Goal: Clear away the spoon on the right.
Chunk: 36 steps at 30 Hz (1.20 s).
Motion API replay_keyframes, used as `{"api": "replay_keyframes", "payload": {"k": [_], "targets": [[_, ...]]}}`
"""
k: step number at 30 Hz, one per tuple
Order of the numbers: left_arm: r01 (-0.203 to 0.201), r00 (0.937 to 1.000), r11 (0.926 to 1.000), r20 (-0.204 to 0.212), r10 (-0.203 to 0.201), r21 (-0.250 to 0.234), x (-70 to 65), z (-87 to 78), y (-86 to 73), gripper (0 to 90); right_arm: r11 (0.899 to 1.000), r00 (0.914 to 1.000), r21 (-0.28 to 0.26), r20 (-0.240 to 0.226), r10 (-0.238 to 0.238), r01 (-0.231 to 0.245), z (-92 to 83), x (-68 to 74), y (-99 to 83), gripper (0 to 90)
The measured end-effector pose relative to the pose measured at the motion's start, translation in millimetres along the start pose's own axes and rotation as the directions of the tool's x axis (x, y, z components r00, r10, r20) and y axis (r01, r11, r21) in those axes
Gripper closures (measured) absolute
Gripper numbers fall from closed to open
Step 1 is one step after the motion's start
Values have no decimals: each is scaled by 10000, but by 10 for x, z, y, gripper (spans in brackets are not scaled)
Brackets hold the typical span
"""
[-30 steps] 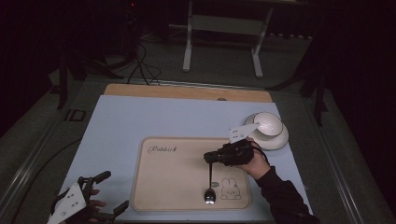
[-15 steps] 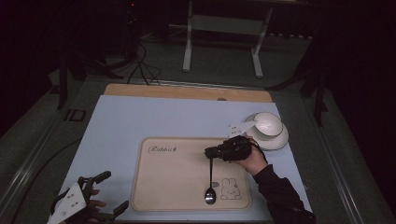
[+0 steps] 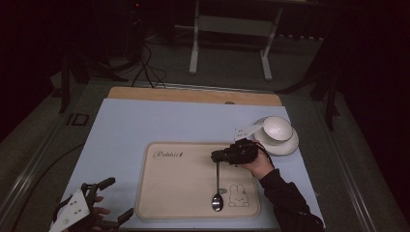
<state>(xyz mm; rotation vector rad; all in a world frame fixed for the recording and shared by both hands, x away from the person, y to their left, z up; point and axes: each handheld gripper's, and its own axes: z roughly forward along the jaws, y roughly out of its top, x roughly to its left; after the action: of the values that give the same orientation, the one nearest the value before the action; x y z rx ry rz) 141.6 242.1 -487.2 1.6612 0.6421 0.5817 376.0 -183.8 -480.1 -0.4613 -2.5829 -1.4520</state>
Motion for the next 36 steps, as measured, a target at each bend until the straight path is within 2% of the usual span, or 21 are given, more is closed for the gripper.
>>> {"api": "replay_keyframes", "payload": {"k": [13,31,36], "targets": [[-61,10000,10000,72,61,12,-10,3,4,0,9989,9982,150,418,431,-438,66,-144,-85,747],[-64,9999,10000,96,64,18,-11,5,2,0,9956,9931,47,722,926,-931,152,-305,-175,689],[-60,9999,10000,94,60,23,-10,5,2,0,9941,9913,164,790,1052,-1068,189,-337,-195,683]]}}
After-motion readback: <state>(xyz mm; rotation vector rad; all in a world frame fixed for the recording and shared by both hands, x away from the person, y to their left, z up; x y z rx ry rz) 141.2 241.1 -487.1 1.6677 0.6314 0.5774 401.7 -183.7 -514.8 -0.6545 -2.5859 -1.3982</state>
